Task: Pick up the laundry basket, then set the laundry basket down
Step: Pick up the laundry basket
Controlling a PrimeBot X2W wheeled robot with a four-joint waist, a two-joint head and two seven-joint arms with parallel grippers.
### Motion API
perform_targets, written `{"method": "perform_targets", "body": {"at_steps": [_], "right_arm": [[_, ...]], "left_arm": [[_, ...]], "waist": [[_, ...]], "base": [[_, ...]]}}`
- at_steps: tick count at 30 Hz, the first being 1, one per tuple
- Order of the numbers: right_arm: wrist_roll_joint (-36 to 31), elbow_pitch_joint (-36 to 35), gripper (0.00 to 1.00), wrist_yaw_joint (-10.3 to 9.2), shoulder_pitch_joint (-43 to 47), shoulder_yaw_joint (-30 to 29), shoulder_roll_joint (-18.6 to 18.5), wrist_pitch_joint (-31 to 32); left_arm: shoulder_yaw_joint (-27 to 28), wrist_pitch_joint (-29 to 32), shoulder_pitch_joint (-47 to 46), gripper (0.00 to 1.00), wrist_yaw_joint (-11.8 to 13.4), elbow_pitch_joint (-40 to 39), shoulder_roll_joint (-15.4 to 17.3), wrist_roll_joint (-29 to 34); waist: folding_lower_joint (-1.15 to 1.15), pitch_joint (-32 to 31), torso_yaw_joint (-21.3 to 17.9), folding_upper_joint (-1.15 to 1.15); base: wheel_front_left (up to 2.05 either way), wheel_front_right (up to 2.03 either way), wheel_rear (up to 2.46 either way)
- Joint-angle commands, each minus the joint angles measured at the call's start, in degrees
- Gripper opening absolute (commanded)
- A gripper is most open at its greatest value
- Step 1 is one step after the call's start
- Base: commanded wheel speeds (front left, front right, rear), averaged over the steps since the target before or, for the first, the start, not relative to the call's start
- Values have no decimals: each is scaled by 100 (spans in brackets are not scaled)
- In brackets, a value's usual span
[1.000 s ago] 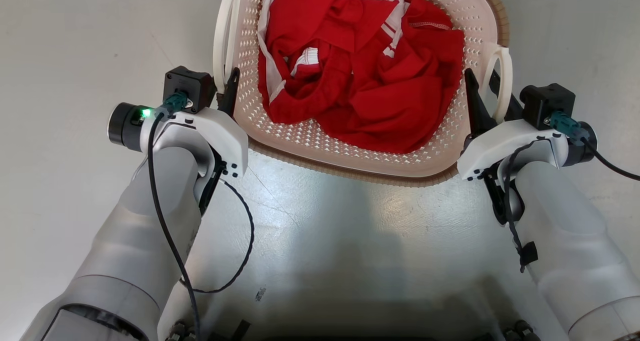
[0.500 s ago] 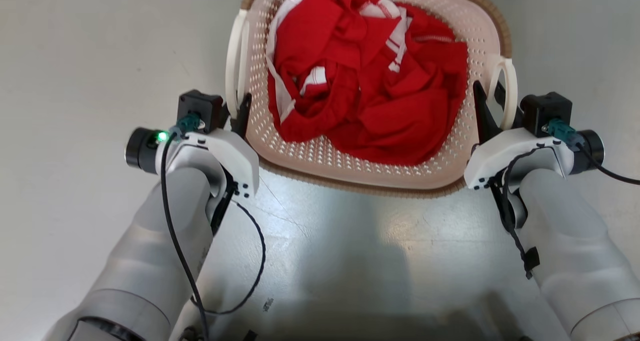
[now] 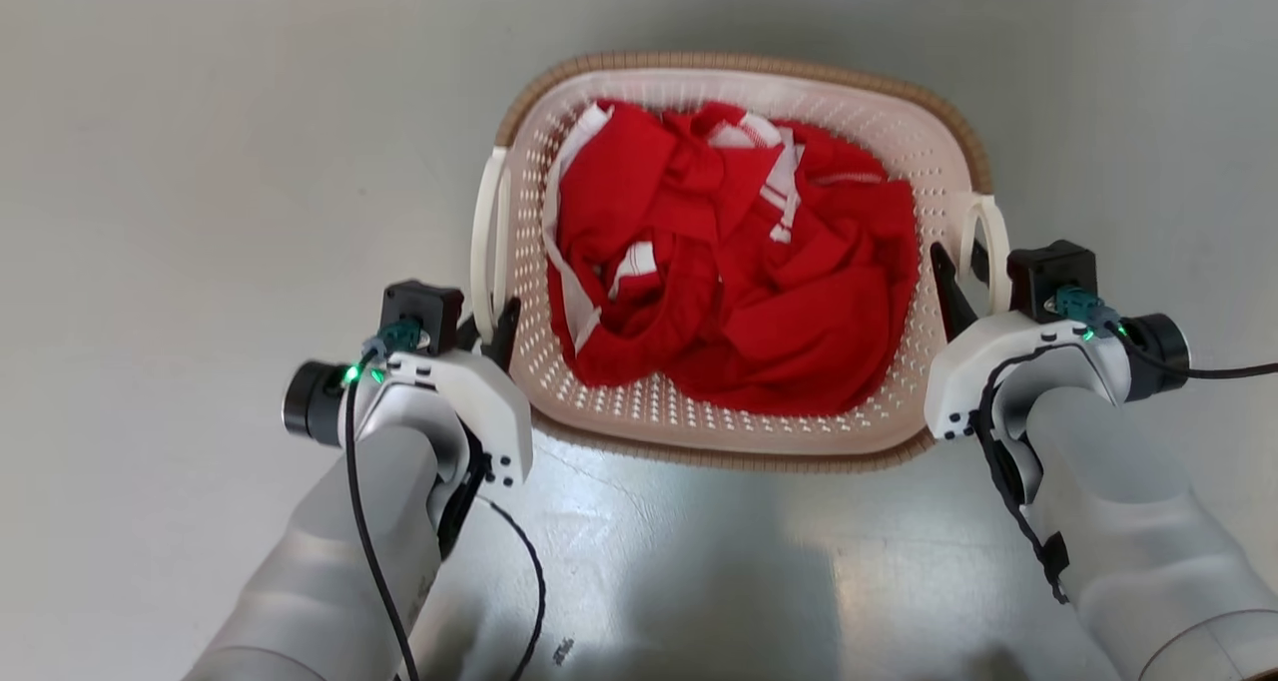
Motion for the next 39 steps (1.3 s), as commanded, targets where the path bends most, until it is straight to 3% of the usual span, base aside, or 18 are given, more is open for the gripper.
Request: {"method": "perform_targets", "body": {"at_steps": [1, 15, 39], "right_arm": [[-36, 15, 0, 70, 177, 179, 60, -5], [117, 314, 0, 70, 387, 401, 60, 177], [897, 29, 0, 70, 1620, 1136, 60, 383]], "left_arm": [[-22, -9, 211, 0, -19, -73, 217, -81], [-498, 102, 615, 0, -8, -24, 216, -689], [-841, 77, 1535, 0, 2, 464, 216, -1440]], "waist": [[0, -161, 73, 0], [0, -881, 179, 0], [0, -2506, -62, 0]], "base": [[0, 0, 0], [0, 0, 0], [0, 0, 0]]}}
